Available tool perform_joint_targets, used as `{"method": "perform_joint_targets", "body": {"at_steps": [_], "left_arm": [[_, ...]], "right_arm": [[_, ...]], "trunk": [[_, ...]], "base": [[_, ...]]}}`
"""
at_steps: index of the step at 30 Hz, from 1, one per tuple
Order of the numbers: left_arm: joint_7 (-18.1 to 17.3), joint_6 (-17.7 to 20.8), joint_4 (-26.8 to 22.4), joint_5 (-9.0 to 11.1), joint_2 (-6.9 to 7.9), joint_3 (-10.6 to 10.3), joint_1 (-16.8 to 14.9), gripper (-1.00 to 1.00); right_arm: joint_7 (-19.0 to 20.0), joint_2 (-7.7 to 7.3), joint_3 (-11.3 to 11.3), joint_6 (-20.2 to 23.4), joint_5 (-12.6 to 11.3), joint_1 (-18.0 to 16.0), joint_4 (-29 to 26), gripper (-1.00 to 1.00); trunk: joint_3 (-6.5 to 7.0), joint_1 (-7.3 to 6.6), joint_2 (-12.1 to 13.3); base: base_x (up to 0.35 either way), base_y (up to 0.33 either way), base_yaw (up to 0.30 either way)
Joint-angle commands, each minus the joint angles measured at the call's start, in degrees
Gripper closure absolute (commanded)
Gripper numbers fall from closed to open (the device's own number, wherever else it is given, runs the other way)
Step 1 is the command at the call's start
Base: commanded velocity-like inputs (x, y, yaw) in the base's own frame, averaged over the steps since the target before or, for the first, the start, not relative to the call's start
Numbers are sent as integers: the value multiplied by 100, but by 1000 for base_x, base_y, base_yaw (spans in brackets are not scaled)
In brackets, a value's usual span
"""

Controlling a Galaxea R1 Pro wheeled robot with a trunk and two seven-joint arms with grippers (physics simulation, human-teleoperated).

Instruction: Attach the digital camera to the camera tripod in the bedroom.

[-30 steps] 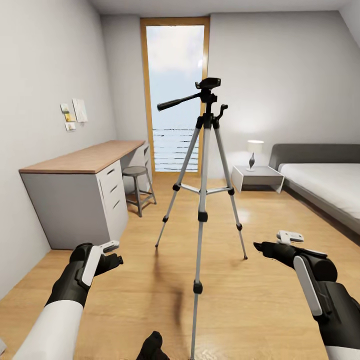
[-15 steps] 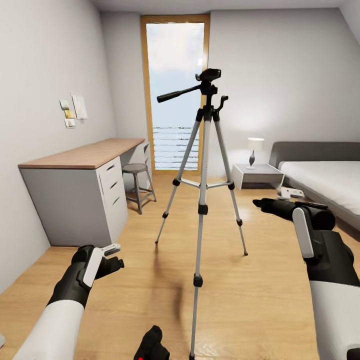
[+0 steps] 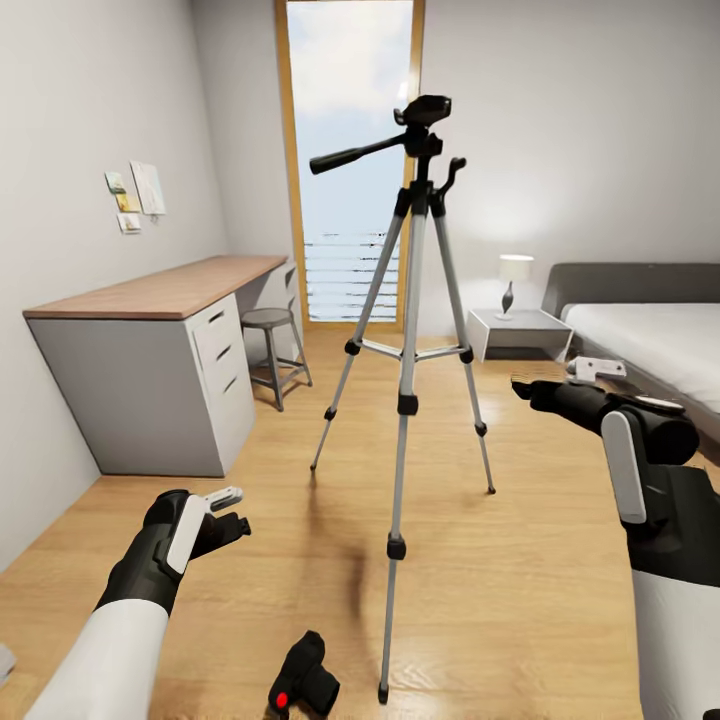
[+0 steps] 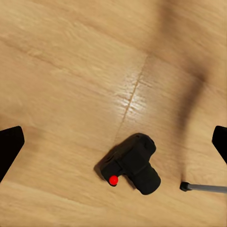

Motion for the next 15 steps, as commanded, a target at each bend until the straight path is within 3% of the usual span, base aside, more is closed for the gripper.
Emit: {"method": "perform_joint_targets", "body": {"at_steps": [1,15], "left_arm": [[53,18,-6,61,-5,15,-4,-100],[51,18,-5,58,8,19,-7,-100]], "right_arm": [[8,-1,-5,26,-12,-3,-5,-100],[13,-29,0,18,-26,73,-106,-100]], "trunk": [[-29,1,-5],[-339,37,-23]], "base": [[0,0,0],[0,0,0]]}}
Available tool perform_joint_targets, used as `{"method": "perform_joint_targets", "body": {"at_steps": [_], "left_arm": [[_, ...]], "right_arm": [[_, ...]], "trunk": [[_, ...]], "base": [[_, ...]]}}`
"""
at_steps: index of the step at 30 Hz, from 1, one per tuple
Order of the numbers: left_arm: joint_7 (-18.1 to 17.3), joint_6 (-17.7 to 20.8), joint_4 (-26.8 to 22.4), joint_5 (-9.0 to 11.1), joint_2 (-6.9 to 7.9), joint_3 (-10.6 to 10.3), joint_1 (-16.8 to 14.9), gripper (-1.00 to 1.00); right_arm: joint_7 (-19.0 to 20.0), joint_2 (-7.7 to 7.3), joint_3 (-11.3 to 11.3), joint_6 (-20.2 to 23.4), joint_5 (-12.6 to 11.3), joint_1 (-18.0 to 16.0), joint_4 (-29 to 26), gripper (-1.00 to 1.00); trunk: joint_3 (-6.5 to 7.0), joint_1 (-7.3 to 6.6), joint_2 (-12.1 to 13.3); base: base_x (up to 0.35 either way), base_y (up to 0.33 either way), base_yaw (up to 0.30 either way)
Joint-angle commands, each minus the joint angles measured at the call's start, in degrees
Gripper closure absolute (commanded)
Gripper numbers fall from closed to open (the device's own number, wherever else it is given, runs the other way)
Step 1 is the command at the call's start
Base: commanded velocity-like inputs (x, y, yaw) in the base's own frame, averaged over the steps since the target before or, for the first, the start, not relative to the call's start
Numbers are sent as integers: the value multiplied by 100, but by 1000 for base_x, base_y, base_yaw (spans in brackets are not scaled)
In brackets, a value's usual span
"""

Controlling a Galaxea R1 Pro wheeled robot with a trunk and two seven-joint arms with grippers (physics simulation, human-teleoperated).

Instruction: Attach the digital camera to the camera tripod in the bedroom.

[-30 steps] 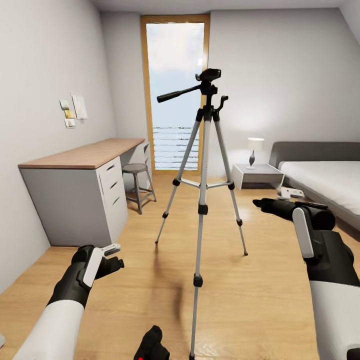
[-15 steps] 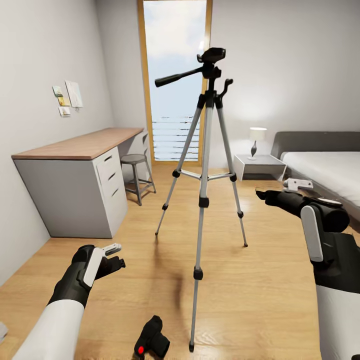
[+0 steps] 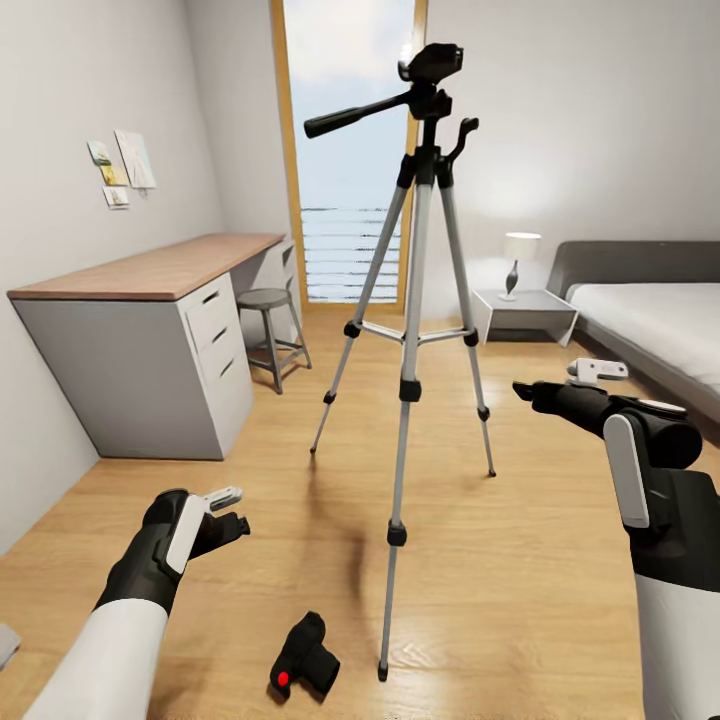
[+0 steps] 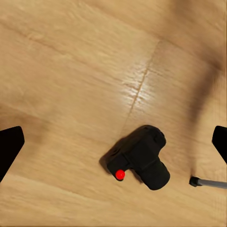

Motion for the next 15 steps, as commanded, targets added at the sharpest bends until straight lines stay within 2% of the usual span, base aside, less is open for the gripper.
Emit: {"method": "perform_joint_targets", "body": {"at_steps": [1,7,15], "left_arm": [[53,18,-6,61,-5,15,-4,-100],[53,18,-6,61,-1,15,-2,-100],[41,18,-6,65,12,8,2,-100]], "right_arm": [[8,-1,-5,26,-10,-4,-4,-100],[8,2,-2,27,-12,0,-6,-100],[11,80,25,-10,3,59,49,-100]], "trunk": [[-28,1,-4],[-161,16,-12],[-339,37,-23]], "base": [[0,0,0],[0,0,0],[0,0,0]]}}
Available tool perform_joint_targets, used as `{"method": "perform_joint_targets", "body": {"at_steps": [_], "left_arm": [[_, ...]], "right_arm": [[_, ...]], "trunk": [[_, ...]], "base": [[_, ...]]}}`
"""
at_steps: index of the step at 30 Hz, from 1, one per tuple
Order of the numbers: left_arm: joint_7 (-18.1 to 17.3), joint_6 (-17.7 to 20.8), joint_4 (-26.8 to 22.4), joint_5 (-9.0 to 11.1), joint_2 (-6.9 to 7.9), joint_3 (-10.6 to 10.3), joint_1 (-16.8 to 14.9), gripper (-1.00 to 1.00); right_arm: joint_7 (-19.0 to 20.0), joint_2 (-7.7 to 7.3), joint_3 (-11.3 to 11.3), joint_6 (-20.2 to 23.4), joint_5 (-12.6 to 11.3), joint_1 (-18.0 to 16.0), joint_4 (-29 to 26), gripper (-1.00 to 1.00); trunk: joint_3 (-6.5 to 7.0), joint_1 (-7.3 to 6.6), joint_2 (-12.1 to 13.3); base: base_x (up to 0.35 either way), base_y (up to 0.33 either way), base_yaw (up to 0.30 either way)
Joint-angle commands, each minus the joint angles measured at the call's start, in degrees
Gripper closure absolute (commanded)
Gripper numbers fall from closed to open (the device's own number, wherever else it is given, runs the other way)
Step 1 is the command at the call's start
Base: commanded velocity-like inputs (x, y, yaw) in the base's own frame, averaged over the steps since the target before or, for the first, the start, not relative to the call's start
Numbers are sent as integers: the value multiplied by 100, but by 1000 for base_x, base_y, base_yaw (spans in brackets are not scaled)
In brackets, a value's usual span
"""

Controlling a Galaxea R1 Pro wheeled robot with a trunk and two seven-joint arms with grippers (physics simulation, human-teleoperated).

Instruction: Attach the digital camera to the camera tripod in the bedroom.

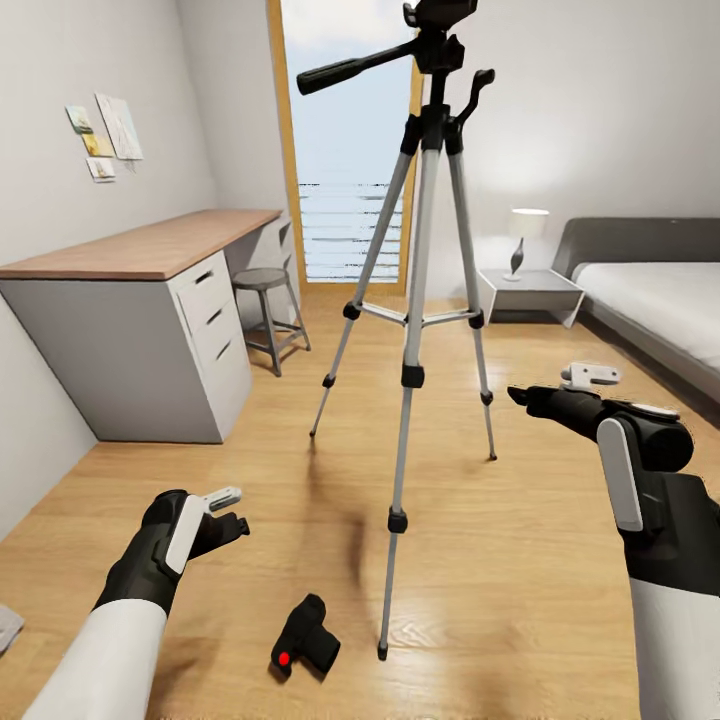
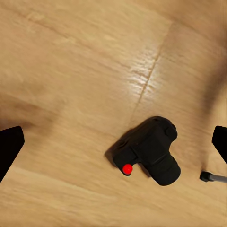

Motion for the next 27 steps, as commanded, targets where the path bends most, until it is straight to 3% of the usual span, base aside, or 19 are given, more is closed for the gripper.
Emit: {"method": "perform_joint_targets", "body": {"at_steps": [1,27], "left_arm": [[52,18,-6,62,-4,14,-3,-100],[-156,18,-11,62,-4,1,-7,-100]], "right_arm": [[8,7,-2,26,-9,6,8,-100],[-39,21,-12,135,-22,225,510,-100]], "trunk": [[-28,1,-4],[-604,68,-39]], "base": [[0,0,0],[0,0,-6]]}}
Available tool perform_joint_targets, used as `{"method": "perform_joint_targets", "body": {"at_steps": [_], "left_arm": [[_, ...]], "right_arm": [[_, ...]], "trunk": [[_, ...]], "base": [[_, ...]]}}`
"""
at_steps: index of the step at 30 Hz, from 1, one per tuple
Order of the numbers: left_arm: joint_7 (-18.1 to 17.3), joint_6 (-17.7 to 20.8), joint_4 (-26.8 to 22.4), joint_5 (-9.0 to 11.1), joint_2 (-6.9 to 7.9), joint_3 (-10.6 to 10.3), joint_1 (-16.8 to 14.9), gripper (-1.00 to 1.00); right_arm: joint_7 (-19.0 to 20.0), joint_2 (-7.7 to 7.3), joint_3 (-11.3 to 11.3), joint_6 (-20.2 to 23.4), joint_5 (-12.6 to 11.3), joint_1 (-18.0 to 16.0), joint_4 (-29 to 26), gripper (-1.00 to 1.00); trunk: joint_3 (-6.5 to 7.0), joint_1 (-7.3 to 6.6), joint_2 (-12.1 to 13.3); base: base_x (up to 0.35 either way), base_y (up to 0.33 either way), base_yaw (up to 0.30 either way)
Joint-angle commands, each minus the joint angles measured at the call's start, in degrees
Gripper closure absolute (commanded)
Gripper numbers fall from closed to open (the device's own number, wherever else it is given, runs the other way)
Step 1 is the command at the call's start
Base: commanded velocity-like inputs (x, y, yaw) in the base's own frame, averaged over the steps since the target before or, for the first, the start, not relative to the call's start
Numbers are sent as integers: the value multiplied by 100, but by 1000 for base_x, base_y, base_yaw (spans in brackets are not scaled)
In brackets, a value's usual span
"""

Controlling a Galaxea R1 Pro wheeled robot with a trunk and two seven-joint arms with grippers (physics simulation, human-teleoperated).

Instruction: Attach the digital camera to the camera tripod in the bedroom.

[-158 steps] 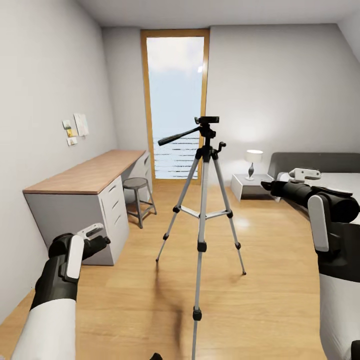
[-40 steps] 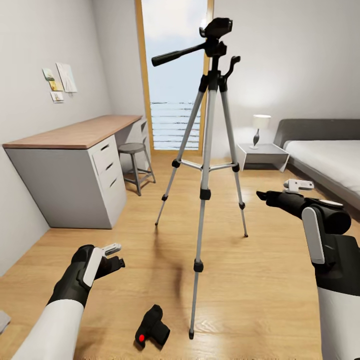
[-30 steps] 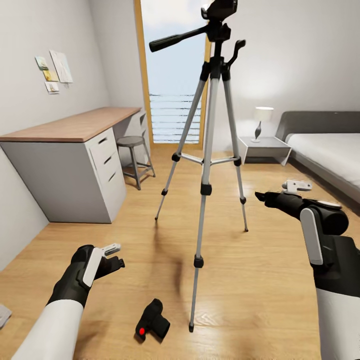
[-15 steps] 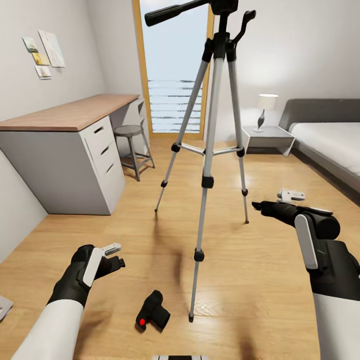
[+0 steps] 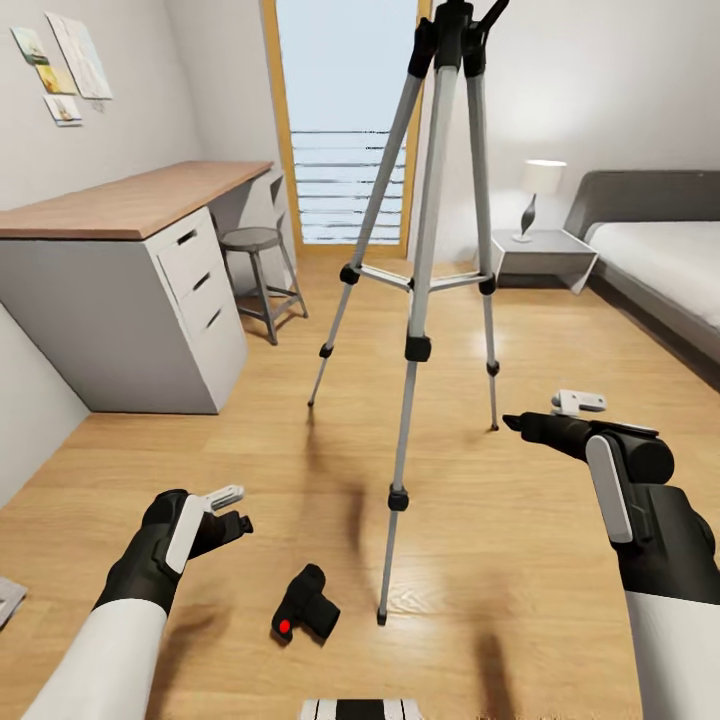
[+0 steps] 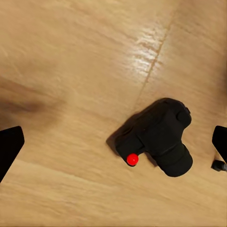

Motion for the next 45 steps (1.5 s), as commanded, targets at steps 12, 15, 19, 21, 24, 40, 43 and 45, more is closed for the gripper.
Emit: {"method": "perform_joint_targets", "body": {"at_steps": [12,15,19,21,24,40,43,45], "left_arm": [[40,19,-79,0,11,-89,35,-100],[42,19,-80,1,13,-99,36,-100],[43,19,-77,3,14,-106,37,-100],[44,19,-75,4,15,-106,37,-100],[44,19,-73,7,18,-107,37,-100],[44,19,-72,-2,42,-133,37,-100],[44,19,-69,-3,42,-133,37,-100],[44,19,-67,-7,42,-133,37,-100]], "right_arm": [[-3,-11,-12,30,4,-2,22,-100],[-3,-12,-12,30,6,-4,19,-100],[-3,-14,-12,30,11,-7,17,-100],[-3,-16,-12,28,16,-6,17,-100],[-1,-13,-12,24,24,-5,17,-100],[-1,-13,-12,21,29,-10,8,-100],[-2,-12,-12,21,29,-10,8,-100],[-2,-12,-12,21,29,-8,8,-100]], "trunk": [[-5,-2,-2],[-5,-2,-2],[-5,-2,-2],[-5,-2,-2],[-5,-2,-2],[-5,-2,-2],[-5,-2,-2],[-5,-2,-2]], "base": [[0,57,-225],[0,263,-261],[0,298,-262],[7,312,-263],[7,318,-263],[26,260,-264],[18,62,-264],[12,41,-264]]}}
